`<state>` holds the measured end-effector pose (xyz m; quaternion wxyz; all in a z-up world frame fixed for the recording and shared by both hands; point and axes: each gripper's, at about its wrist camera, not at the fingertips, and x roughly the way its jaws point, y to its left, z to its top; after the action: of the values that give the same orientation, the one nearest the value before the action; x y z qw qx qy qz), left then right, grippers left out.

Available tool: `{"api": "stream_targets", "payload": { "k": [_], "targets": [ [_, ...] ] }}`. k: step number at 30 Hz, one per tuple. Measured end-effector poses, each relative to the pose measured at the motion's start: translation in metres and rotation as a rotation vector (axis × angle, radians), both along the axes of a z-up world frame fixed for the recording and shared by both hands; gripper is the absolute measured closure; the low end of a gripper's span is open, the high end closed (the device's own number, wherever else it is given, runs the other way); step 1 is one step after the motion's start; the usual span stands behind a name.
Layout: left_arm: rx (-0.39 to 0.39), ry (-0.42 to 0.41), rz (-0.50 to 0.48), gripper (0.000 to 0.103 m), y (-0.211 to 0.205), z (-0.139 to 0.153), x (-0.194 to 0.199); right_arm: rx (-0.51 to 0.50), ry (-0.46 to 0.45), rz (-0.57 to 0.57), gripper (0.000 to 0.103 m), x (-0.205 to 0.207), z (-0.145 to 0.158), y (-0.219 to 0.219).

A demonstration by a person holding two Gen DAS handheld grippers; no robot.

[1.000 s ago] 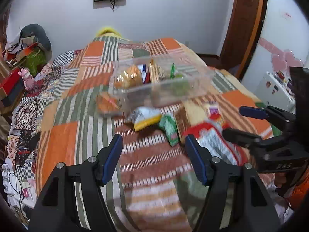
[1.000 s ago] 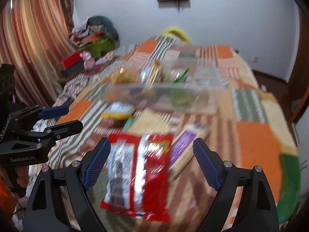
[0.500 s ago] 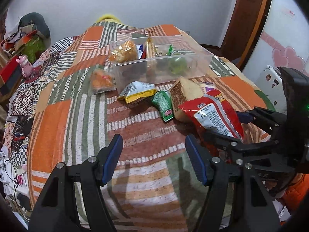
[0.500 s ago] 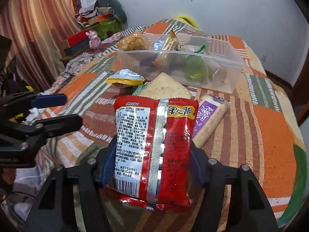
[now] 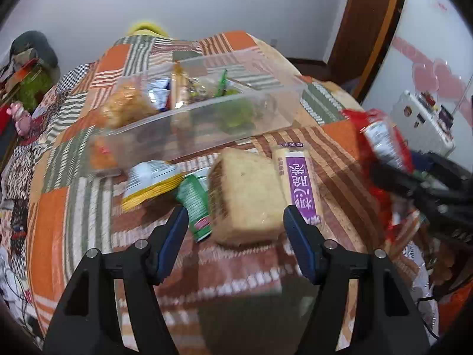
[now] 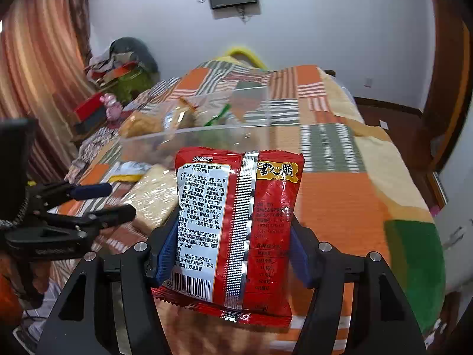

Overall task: Organize snacks
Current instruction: 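Grasp the square bread loaf pack with the left tool, then drop the bread loaf pack into the box with left tool while right tool drops the red bag in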

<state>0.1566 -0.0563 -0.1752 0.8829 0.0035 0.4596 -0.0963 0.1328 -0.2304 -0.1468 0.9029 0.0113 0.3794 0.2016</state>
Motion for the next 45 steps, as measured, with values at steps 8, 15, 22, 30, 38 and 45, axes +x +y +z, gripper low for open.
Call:
{"api": "stream_targets", "payload": {
  "k": [8, 15, 22, 30, 38, 45],
  "targets": [
    [0.032, 0.038, -0.015, 0.031, -0.021, -0.023, 0.029, 0.027, 0.029, -0.021, 0.042, 0.009, -0.007, -0.015],
    [0.048, -0.003, 0.006, 0.036, -0.02, -0.027, 0.04, 0.039, 0.045, -0.006, 0.042, 0.017, -0.009, -0.011],
    [0.067, -0.04, -0.009, 0.045, -0.021, -0.019, 0.033, 0.038, 0.034, 0.001, 0.042, 0.024, -0.005, -0.007],
    [-0.009, -0.064, 0.011, 0.049, -0.002, 0.004, 0.025, 0.039, -0.004, 0.014, 0.042, 0.034, 0.01, 0.003],
    [-0.066, -0.15, 0.043, 0.049, 0.014, 0.036, 0.032, 0.041, -0.077, 0.025, 0.042, 0.055, 0.032, 0.02],
    [-0.092, -0.209, 0.054, 0.048, 0.02, 0.055, 0.057, 0.037, -0.134, 0.022, 0.042, 0.082, 0.048, 0.031]
  ]
}}
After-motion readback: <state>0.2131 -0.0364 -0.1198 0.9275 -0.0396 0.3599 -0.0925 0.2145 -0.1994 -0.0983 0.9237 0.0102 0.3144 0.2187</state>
